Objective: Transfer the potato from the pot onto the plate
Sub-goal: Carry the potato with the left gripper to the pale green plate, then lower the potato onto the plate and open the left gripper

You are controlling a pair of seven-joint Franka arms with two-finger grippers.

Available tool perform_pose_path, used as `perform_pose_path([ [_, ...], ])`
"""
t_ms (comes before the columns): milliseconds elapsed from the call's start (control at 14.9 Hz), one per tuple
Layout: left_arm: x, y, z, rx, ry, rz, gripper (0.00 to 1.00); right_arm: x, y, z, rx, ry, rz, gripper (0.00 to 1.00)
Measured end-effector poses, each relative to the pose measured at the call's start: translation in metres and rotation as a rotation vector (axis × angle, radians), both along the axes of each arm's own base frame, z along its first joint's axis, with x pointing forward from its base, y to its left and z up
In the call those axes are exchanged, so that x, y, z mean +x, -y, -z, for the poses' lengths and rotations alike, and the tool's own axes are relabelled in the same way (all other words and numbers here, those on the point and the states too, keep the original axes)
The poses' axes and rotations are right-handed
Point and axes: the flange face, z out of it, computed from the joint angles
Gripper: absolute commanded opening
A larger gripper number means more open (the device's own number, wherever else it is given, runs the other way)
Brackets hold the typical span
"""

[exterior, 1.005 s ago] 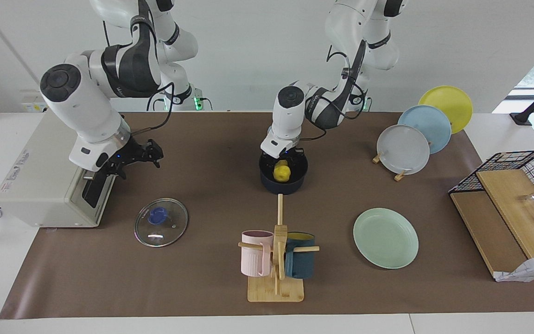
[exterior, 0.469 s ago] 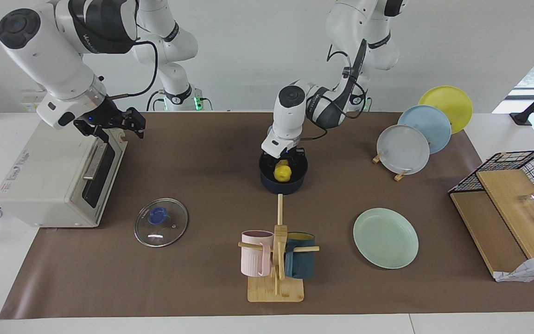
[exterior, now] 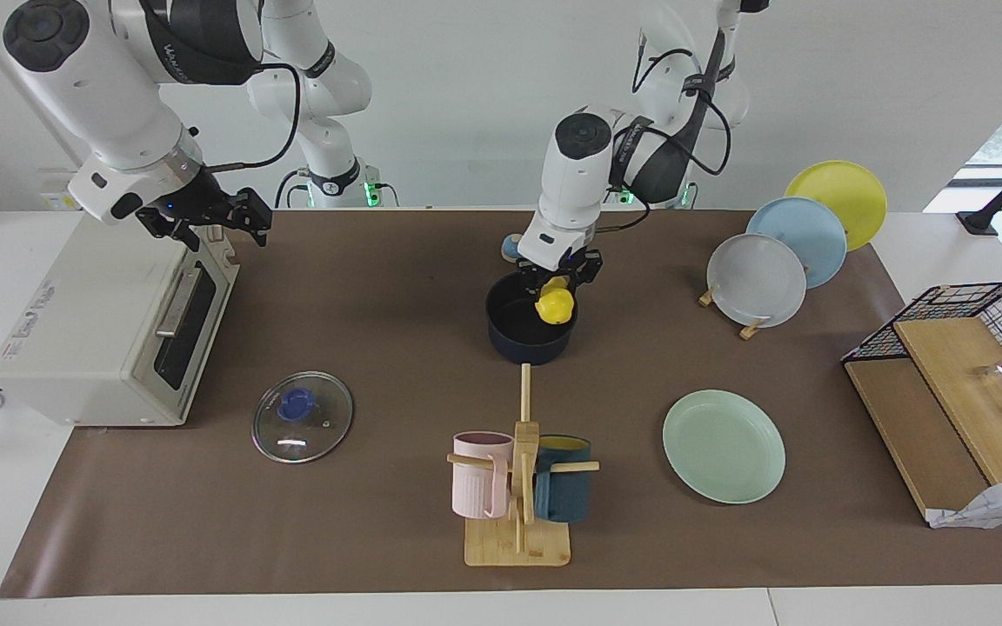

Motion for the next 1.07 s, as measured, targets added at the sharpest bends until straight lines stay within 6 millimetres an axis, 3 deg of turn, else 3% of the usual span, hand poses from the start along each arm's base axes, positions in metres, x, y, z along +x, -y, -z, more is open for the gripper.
perform_pose_path([
  [268,0.041,-0.05,-0.042,-0.023,-0.008,-0.027,0.12,-0.011,0.006,-0.011,0.0,-0.017,0.015,1.0],
  [603,0.096,-0.138,-0.048,-0.032,-0.013,-0.011,0.08,-0.022,0.009,-0.028,0.003,0.007,0.019,1.0],
  [804,0.137,-0.182,-0.037,-0.033,-0.019,0.014,0.07,-0.022,0.015,-0.026,0.003,0.006,0.031,1.0],
  [1072,0.195,-0.226,0.004,-0.039,-0.012,0.082,0.07,-0.022,0.018,-0.022,0.002,-0.002,0.036,1.0],
])
